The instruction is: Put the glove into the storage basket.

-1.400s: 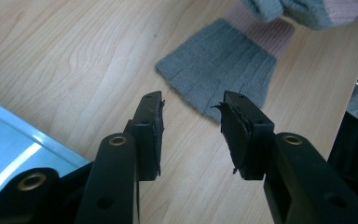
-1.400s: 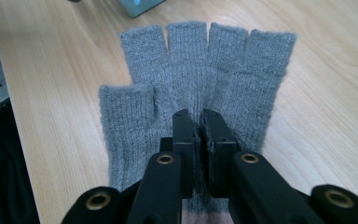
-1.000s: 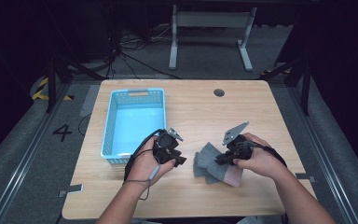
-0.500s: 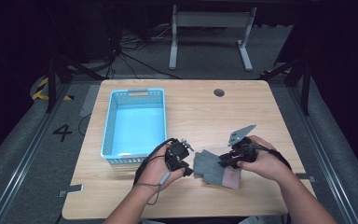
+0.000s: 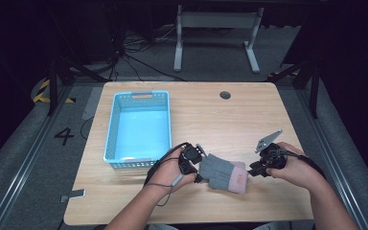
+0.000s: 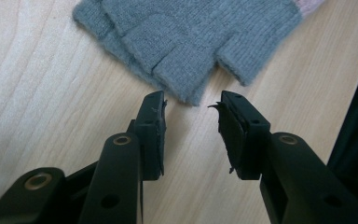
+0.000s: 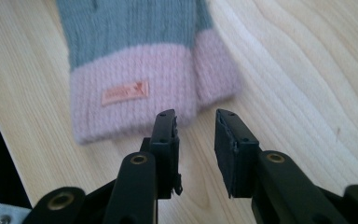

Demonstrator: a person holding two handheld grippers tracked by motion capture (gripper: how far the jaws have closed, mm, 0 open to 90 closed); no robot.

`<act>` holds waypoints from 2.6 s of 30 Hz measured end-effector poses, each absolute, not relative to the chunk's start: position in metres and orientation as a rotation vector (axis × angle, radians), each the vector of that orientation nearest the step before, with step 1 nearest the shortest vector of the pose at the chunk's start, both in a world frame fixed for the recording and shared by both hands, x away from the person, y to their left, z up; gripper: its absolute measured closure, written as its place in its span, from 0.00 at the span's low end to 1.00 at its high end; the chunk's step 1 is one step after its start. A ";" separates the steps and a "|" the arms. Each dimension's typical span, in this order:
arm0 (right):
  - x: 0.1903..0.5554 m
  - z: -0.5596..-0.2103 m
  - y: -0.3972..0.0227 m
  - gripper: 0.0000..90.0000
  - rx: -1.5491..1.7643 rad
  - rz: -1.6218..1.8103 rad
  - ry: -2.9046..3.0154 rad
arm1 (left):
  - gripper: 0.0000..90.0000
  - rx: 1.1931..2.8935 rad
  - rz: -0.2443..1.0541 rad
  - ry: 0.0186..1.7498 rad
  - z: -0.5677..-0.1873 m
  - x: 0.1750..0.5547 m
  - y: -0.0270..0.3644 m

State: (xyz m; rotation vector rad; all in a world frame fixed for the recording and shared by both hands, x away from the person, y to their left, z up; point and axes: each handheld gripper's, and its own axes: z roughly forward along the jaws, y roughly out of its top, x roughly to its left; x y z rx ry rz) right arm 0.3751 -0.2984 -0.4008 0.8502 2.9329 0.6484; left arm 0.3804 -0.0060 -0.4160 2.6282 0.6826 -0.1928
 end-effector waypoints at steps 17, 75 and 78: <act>0.372 -0.420 -0.291 0.78 0.724 0.563 2.983 | 0.66 2.683 -0.239 0.647 -0.426 0.384 -0.017; 0.368 -0.387 -0.284 0.97 0.663 0.674 2.869 | 0.96 2.597 -0.057 0.672 -0.401 0.369 -0.011; 0.373 -0.389 -0.284 0.98 0.682 0.684 2.847 | 0.96 2.617 -0.059 0.662 -0.402 0.367 -0.013</act>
